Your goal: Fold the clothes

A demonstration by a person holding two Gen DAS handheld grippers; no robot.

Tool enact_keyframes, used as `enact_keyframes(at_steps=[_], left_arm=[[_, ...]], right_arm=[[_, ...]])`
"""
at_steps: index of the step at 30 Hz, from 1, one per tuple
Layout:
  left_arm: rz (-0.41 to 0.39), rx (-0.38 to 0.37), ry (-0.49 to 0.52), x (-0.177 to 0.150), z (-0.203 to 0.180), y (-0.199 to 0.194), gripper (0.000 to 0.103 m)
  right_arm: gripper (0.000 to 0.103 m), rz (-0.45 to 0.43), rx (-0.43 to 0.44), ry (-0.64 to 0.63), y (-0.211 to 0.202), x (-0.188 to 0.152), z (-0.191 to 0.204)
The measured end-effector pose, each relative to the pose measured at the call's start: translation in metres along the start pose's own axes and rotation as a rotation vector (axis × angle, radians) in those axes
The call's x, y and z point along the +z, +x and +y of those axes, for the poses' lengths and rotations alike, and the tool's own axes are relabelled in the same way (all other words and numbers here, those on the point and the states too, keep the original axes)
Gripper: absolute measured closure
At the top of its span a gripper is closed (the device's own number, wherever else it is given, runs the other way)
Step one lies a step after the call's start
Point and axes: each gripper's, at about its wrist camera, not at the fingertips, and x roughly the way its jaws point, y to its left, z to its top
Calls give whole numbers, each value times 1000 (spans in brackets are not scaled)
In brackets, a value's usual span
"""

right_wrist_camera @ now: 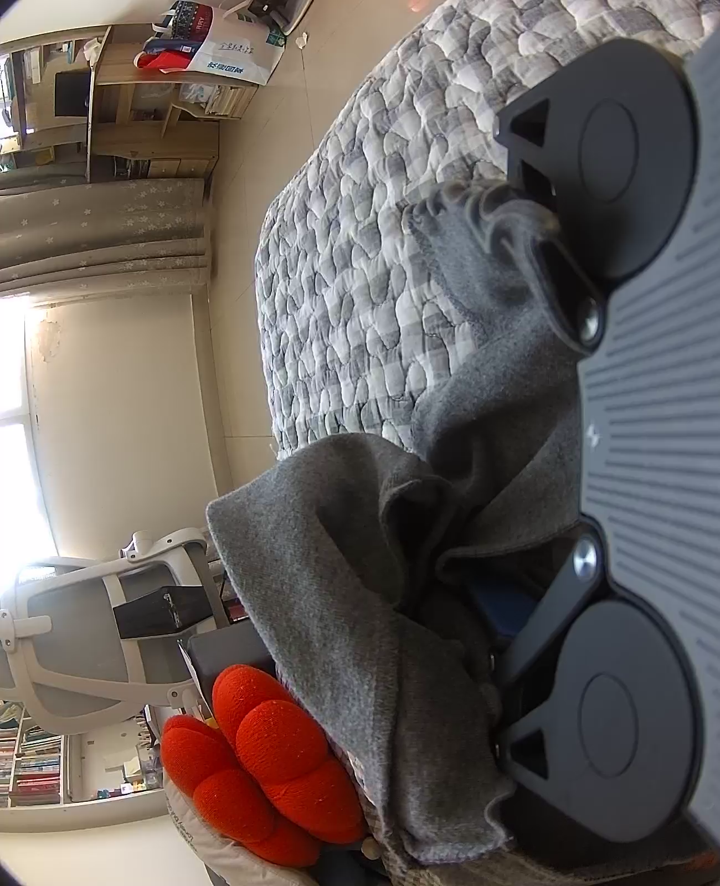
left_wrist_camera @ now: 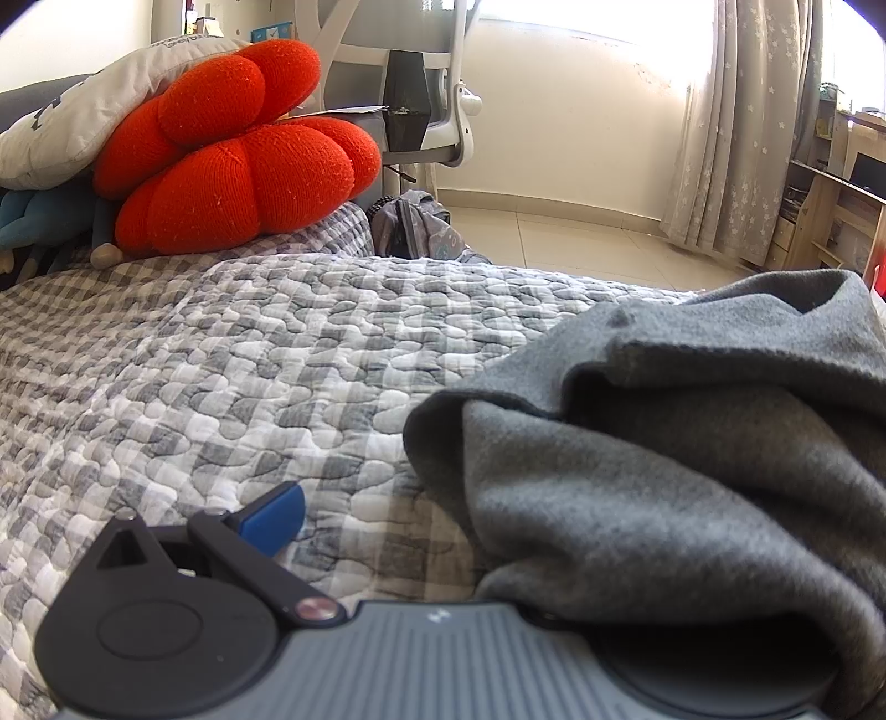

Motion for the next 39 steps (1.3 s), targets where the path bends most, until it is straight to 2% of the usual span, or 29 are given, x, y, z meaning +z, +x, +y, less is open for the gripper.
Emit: enact_keyframes(at_steps=[6,9,12,20,27,39], left_arm=[[-14,-1,-1,-10,-5,-12,0],[-42,-14,-11,-27,-2,-33,0],[-64,7,-13,-43,-10,-50,0],[-129,63,143,-58,-44,-81,0],[-141,59,168,-52,-45,-77,0],[-152,66,153,-57,-37,-77,0]], right_arm=[[0,-2,13,18,1,1,1],[0,-4,19,23,-1,1,1],[0,-7,24,27,-4,0,-4],[0,7,10,5,0,1,0],[0,46,-64,-83,7,0,14],[0,84,-47,-158,-6,-6,17]])
